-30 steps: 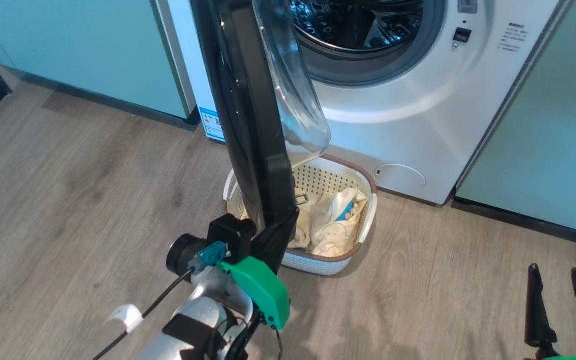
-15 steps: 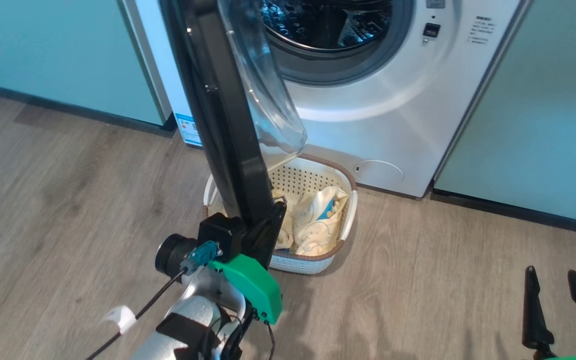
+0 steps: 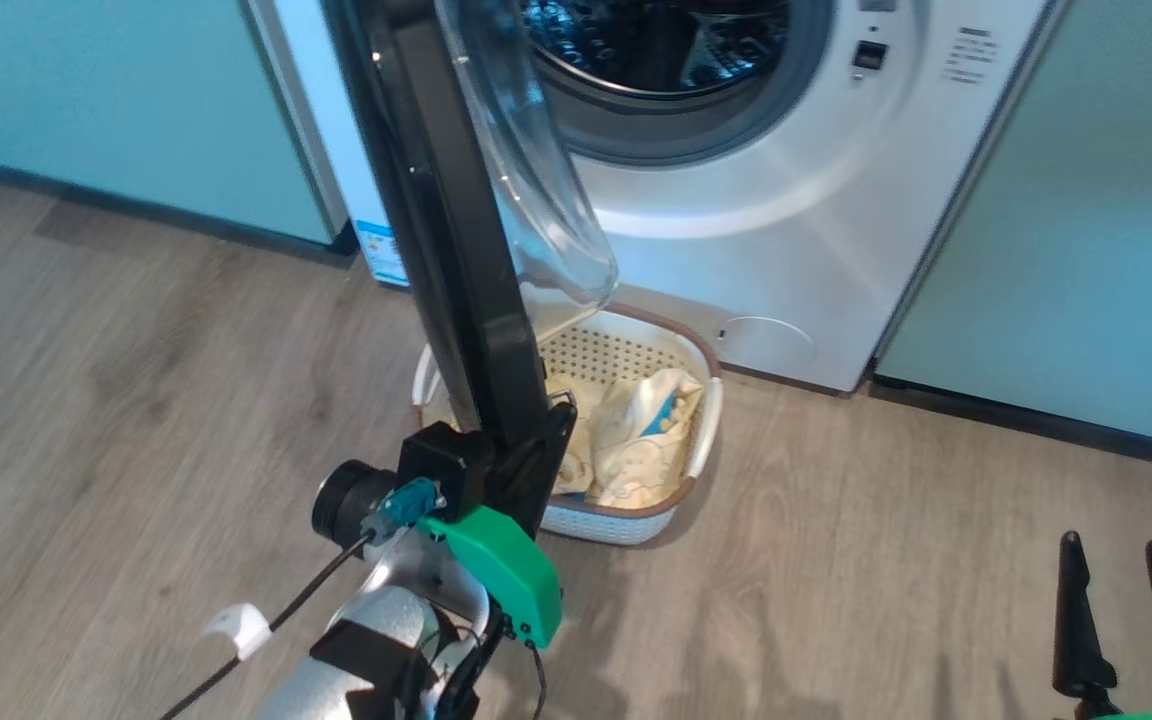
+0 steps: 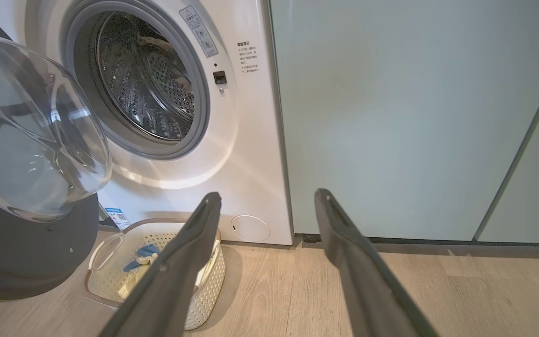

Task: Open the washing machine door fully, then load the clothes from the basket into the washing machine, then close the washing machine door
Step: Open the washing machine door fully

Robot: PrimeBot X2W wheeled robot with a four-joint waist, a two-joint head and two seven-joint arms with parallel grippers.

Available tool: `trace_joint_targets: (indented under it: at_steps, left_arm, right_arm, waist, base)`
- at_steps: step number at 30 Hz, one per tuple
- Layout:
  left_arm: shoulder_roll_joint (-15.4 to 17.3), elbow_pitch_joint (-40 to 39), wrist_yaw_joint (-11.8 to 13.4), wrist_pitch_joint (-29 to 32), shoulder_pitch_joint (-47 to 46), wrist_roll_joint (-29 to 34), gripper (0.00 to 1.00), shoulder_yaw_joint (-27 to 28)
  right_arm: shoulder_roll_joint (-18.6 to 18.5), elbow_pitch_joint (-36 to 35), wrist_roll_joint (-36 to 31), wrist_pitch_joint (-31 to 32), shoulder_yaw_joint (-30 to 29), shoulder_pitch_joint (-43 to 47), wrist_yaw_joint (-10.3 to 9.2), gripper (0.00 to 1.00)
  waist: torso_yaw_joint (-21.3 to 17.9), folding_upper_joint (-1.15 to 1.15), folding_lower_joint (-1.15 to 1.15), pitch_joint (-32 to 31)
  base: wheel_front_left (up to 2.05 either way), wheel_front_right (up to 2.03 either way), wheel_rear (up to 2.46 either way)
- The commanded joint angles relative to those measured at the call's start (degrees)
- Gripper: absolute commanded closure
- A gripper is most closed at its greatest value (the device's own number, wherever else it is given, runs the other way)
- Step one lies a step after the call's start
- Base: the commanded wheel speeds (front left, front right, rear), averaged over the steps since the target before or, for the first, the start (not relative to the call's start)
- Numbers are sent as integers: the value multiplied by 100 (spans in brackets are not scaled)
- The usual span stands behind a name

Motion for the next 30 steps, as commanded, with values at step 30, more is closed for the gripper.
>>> trace_joint_targets:
  at_steps: [30]
  left_arm:
    - [133, 136, 394, -438, -82, -78, 100, 395]
  right_arm:
    - [-73, -107, -107, -55, 69, -203, -16, 0]
  waist:
    - [1775, 0, 0, -38]
  base:
    - [0, 0, 0]
